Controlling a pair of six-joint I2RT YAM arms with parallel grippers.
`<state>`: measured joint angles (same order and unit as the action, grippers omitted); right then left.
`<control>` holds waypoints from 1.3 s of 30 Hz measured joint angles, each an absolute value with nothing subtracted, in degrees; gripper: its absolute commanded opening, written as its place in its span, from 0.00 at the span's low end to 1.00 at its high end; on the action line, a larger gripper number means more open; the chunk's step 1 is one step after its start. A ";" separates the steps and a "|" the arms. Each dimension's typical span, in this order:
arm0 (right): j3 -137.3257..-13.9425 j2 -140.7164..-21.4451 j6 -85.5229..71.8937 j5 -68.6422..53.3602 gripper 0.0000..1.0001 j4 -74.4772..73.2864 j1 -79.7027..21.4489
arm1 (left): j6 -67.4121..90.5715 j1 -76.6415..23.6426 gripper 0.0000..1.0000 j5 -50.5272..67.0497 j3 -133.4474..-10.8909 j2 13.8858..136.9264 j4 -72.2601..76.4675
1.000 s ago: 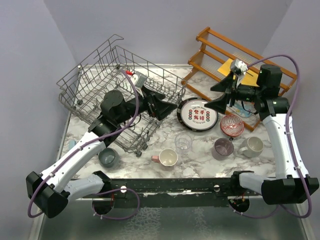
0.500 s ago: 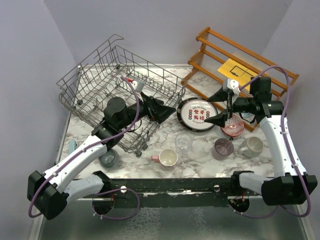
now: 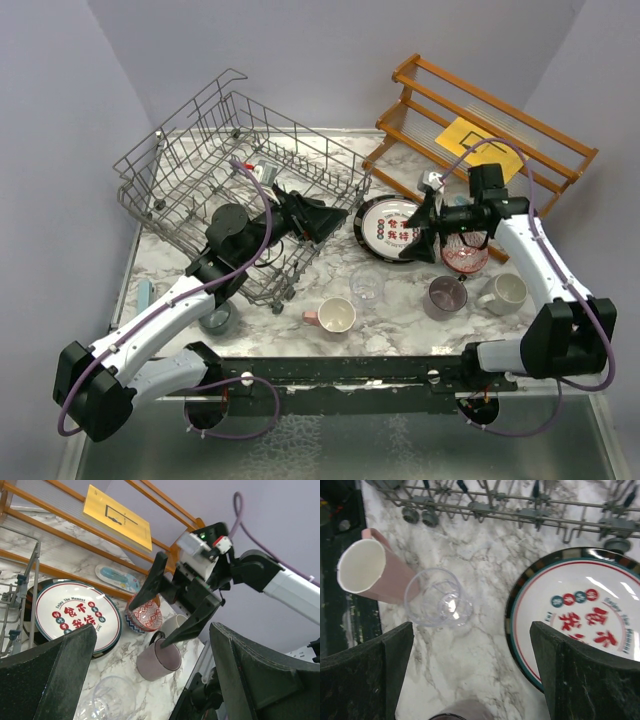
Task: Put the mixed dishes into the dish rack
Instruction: Pick up the cup at the center of the board.
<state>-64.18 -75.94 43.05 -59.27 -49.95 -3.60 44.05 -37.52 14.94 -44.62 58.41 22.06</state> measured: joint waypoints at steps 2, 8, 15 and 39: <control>-62.17 -77.14 41.21 -61.49 1.00 -48.66 -4.86 | 44.14 -37.52 0.99 14.81 -44.62 58.41 22.26; -56.73 -77.76 33.76 -61.41 1.00 -42.78 -10.92 | 44.16 -37.52 0.99 14.46 -44.49 58.41 22.22; -54.28 -77.97 32.82 -51.27 0.88 -38.92 -20.51 | 44.16 -37.52 0.99 14.31 -44.49 58.41 22.22; -54.33 -83.70 30.24 -26.96 0.36 -35.14 -28.18 | 40.01 -37.52 0.98 11.05 -44.34 55.37 20.01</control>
